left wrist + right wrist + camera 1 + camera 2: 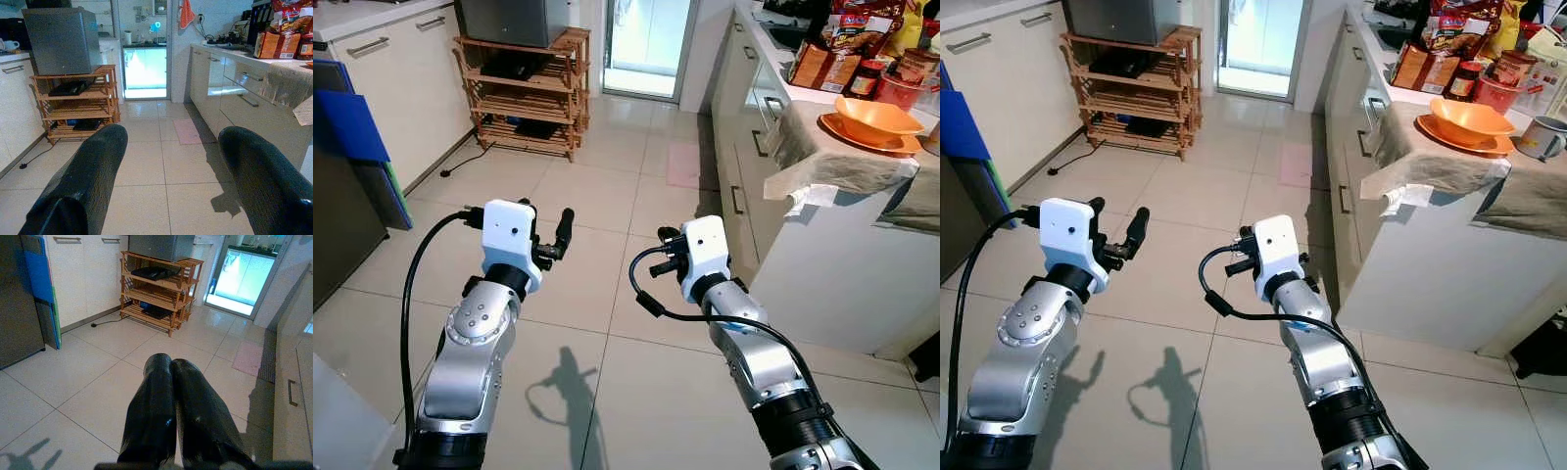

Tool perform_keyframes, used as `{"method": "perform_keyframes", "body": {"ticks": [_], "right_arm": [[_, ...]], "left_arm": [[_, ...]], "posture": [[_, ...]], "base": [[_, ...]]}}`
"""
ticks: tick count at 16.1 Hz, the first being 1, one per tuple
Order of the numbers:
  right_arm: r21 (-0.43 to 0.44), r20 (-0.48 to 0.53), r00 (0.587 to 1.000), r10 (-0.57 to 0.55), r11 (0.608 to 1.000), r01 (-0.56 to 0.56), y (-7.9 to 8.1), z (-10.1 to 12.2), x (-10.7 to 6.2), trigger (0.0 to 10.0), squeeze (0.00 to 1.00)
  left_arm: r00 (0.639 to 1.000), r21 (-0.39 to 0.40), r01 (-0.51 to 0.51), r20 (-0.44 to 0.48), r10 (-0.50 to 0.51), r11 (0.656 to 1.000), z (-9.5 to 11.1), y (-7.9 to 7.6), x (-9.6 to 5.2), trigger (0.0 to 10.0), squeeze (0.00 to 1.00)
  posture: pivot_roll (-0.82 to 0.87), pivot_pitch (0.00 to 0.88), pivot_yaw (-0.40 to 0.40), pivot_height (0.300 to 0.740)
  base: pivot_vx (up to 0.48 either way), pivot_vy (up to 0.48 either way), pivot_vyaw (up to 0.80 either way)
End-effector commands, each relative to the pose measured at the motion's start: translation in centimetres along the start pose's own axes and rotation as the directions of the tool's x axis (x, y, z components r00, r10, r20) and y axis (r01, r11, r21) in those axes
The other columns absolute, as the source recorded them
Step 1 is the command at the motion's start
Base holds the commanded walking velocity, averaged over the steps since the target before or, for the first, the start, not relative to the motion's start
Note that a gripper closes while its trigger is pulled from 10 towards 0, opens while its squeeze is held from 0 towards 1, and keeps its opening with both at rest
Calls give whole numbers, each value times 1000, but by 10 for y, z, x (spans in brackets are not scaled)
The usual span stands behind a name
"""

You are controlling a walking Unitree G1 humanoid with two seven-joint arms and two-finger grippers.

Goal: Setting the table

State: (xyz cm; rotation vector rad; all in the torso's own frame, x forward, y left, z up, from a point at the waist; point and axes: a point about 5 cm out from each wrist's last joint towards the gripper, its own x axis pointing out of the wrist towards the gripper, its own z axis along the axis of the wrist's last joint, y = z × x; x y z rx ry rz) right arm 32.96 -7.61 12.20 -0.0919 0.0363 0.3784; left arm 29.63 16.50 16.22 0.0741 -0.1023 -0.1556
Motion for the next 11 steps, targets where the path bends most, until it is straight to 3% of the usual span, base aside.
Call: {"method": "perform_keyframes", "body": {"ticks": [1,2,3,4,7,10,11], "right_arm": [[82,-151,986,-65,994,78,-12,-46,2,10000,0],[107,-133,990,-44,992,58,-30,-33,10,10000,0],[108,-138,989,-53,992,68,-43,-33,8,10000,0],[96,-153,986,-60,993,75,-45,-39,2,10000,0],[112,-159,985,-62,991,80,-36,-52,-4,10000,0],[53,-67,996,-56,997,60,-24,-56,-17,10000,0],[24,-3,997,-74,997,74,-22,-53,-24,10000,0]], "left_arm": [[898,-164,-332,-357,257,929,-94,47,-39,10000,0],[930,-138,-266,-297,216,954,-72,59,-24,10000,0],[937,-138,-258,-278,213,956,-65,66,-24,10000,0],[931,-150,-268,-295,215,952,-70,65,-31,10000,0],[928,-170,-261,-314,199,950,-82,52,-34,10000,0],[960,-141,-200,-225,165,970,-67,46,-36,10000,0],[976,-96,-170,-154,154,981,-56,39,-42,10000,0]], "posture": [[118,0,-109,740],[131,0,-94,740],[128,0,-93,740],[127,0,-91,740],[109,0,-85,740],[97,0,-81,740],[88,0,-74,740]], "base": [[0,0,0],[0,0,0],[0,0,0],[0,0,0],[0,0,0],[0,0,0],[0,0,0]]}}
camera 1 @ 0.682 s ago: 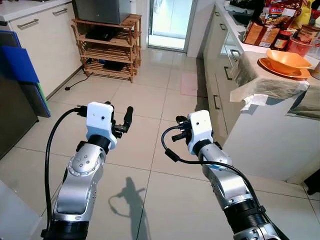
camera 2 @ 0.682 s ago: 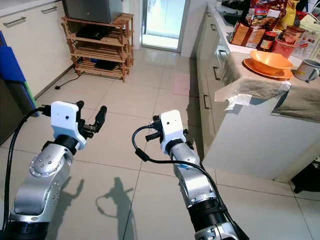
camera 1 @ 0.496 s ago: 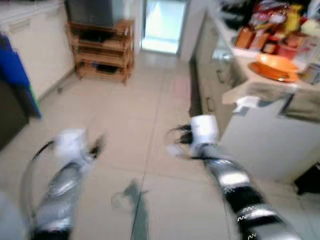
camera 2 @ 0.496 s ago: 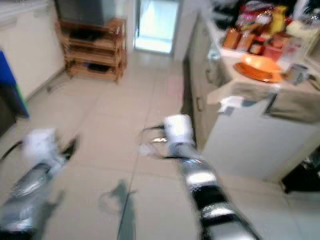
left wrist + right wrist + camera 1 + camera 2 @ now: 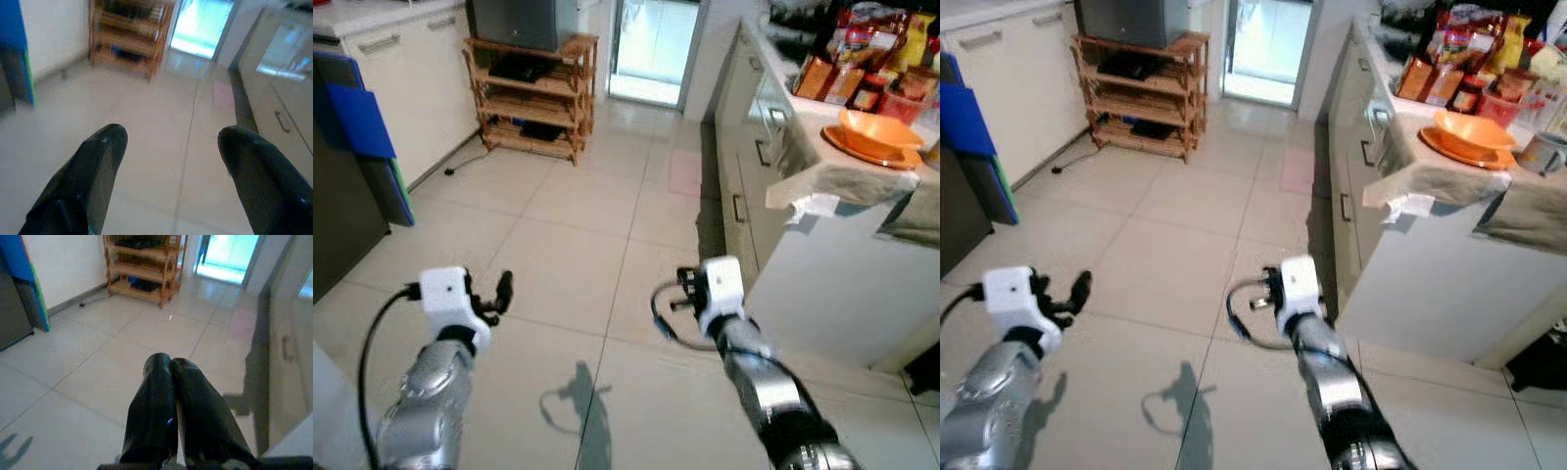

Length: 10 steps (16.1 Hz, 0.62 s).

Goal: Setting the table

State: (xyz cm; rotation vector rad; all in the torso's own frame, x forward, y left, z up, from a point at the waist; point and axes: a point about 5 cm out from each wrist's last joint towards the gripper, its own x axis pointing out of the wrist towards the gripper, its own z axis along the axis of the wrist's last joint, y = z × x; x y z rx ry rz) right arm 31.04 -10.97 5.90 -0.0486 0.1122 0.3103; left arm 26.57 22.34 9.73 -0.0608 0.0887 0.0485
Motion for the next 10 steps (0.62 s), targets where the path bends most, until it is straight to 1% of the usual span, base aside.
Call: {"method": "perform_keyframes", "body": {"ticks": [1,2,3,4,5,6,8,9,10], "right_arm": [[-49,105,994,-30,998,35,-4,12,-4,10000,0],[-37,112,993,-39,998,43,-5,11,-5,10000,0],[-31,105,993,-44,998,48,-6,10,-3,10000,0],[-52,118,993,-23,998,29,-4,12,-1,10000,0],[-76,112,994,0,997,9,-1,15,1,10000,0],[-39,104,995,1,999,3,0,16,3,10000,0],[-64,105,994,14,998,-7,3,18,8,10000,0],[-62,101,995,8,998,-2,4,18,9,10000,0],[-84,92,996,13,996,-5,4,16,10,10000,0]], "left_arm": [[993,81,80,75,-87,993,7,-23,-10,10000,0],[993,84,91,72,-97,992,4,-27,-11,10000,0],[992,51,109,51,-112,993,-2,-33,-6,10000,0],[991,49,126,48,-129,991,-2,-36,0,10000,0],[989,66,137,48,-140,988,1,-35,7,10000,0],[989,84,138,36,-142,987,2,-33,11,10000,0],[990,96,135,37,-139,986,2,-32,15,10000,0],[989,95,139,32,-142,986,1,-33,17,10000,0],[989,93,145,29,-148,985,1,-34,18,10000,0]], "posture": [[84,0,-69,740],[83,0,-67,740],[81,0,-67,740],[81,0,-67,740],[75,0,-71,740],[75,0,-71,740],[85,0,-71,740],[89,0,-70,740],[94,0,-72,740]], "base": [[0,0,0],[0,0,0],[0,0,0],[0,0,0],[0,0,0],[0,0,0],[0,0,-569],[0,0,-575],[0,0,-538]]}}
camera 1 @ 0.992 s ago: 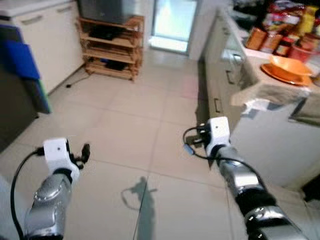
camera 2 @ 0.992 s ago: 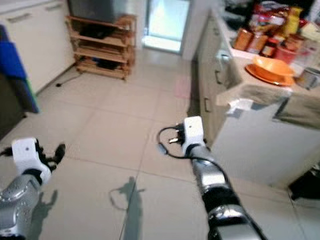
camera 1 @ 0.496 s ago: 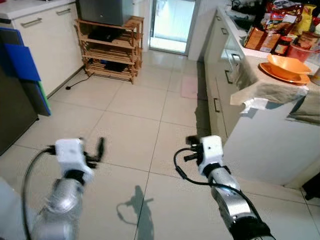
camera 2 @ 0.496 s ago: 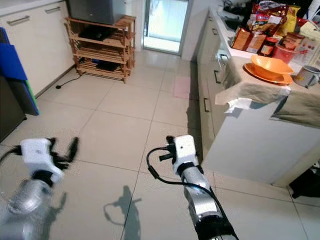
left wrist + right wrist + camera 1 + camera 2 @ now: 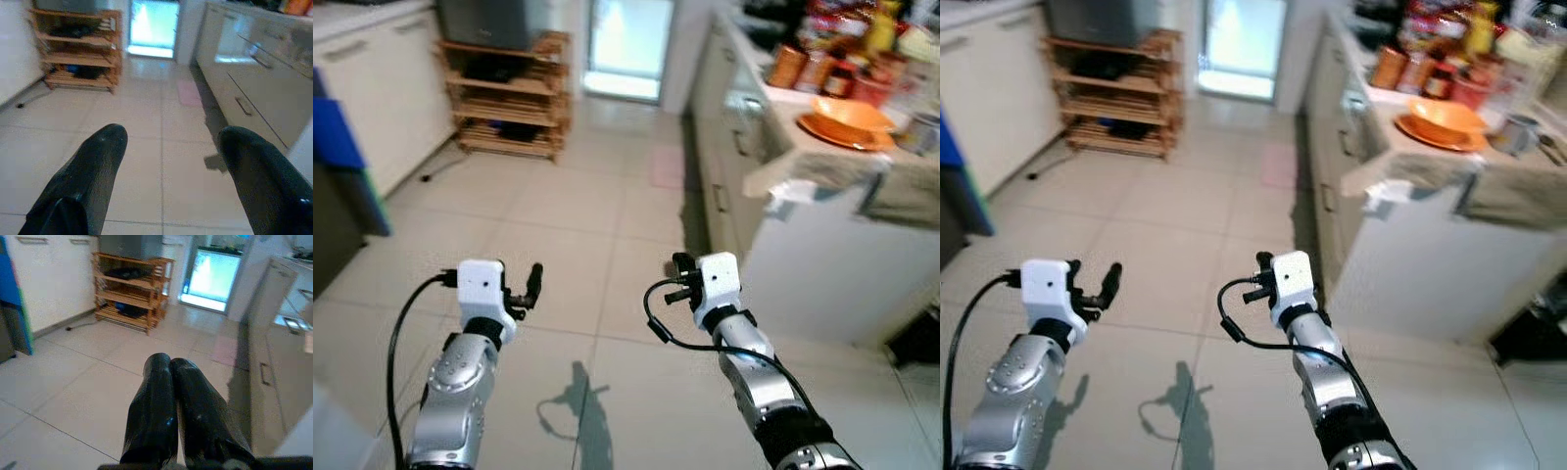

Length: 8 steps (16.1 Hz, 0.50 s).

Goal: Setting the table

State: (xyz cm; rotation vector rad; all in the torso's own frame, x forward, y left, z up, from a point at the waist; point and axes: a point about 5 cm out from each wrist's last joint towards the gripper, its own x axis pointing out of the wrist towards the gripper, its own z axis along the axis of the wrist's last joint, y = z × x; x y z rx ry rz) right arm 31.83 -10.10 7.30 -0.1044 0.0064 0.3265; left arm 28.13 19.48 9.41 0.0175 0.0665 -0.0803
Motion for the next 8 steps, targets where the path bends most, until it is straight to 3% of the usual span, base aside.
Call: {"method": "perform_keyframes", "body": {"ticks": [1,3,6,8], "right_arm": [[-38,-19,1000,5,999,-6,0,-2,2,10000,0],[-26,-20,1000,-2,1000,2,-1,0,4,10000,0],[-27,-12,1000,-8,1000,7,-6,8,15,10000,0],[0,-4,999,-44,999,44,-13,11,17,10000,0]], "left_arm": [[1000,6,24,11,-24,1000,4,-5,5,10000,0],[1000,7,18,2,-18,1000,1,-3,5,10000,0],[997,-75,-75,3,75,994,-3,8,9,10000,0],[996,-77,-87,-23,85,993,-8,8,14,10000,0]], "posture": [[97,0,-72,736],[95,0,-74,736],[66,0,-83,736],[12,0,-30,736]], "base": [[0,0,0],[0,0,0],[0,0,0],[0,0,0]]}}
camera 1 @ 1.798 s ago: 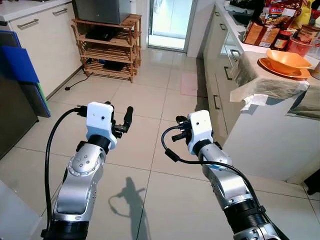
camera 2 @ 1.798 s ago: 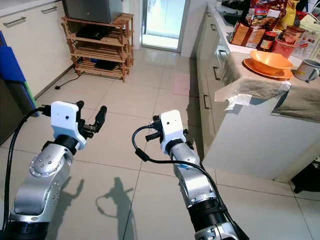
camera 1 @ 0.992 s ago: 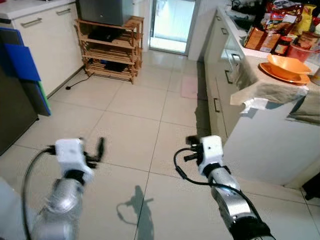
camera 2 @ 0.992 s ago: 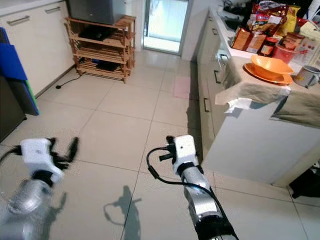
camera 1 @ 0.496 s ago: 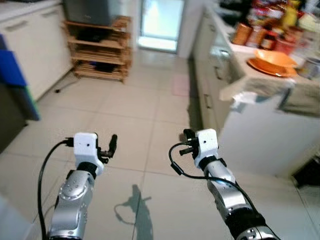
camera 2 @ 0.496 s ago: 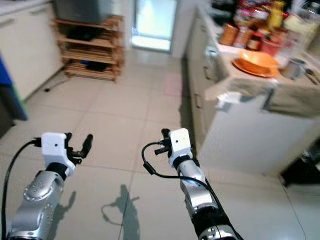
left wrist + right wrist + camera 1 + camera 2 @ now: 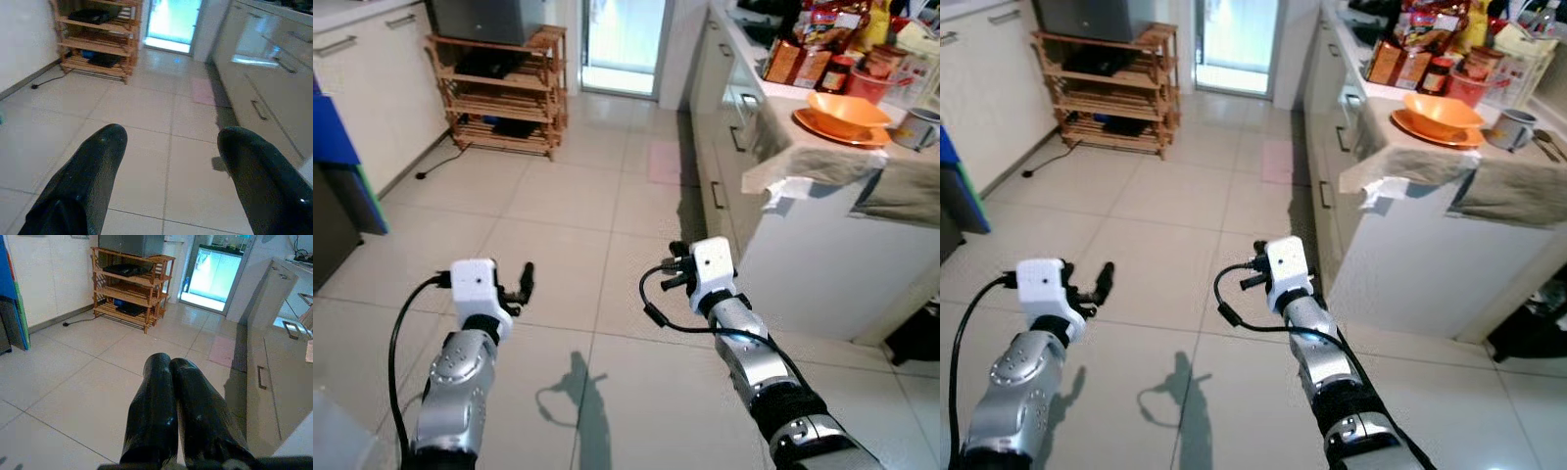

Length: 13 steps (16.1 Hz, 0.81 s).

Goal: Setting the table

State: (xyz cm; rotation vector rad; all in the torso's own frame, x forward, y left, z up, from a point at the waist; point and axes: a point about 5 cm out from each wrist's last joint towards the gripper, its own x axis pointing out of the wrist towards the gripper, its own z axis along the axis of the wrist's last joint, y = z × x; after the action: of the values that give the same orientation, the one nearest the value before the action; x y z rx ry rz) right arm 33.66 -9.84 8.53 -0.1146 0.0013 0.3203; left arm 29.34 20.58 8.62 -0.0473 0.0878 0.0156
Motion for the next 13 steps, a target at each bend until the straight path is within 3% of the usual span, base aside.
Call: {"method": "perform_keyframes", "body": {"ticks": [1,5,8,13], "right_arm": [[24,-7,998,-56,998,56,-12,-2,-2,10000,0],[63,-51,998,-33,997,36,-10,-12,-5,10000,0],[73,-66,997,30,997,-25,6,-15,-4,10000,0],[95,-69,997,21,995,-14,5,-13,-1,10000,0]], "left_arm": [[1000,-3,15,-2,-15,1000,0,-5,4,10000,0],[1000,-26,9,22,-8,1000,3,-7,6,10000,0],[1000,-13,-13,26,14,1000,2,-4,3,10000,0],[999,-25,-45,6,45,999,-7,2,-2,10000,0]], "posture": [[6,0,-25,736],[15,0,-37,736],[39,0,-54,736],[48,0,-65,736]], "base": [[0,0,0],[0,0,0],[0,-480,0],[0,0,0]]}}
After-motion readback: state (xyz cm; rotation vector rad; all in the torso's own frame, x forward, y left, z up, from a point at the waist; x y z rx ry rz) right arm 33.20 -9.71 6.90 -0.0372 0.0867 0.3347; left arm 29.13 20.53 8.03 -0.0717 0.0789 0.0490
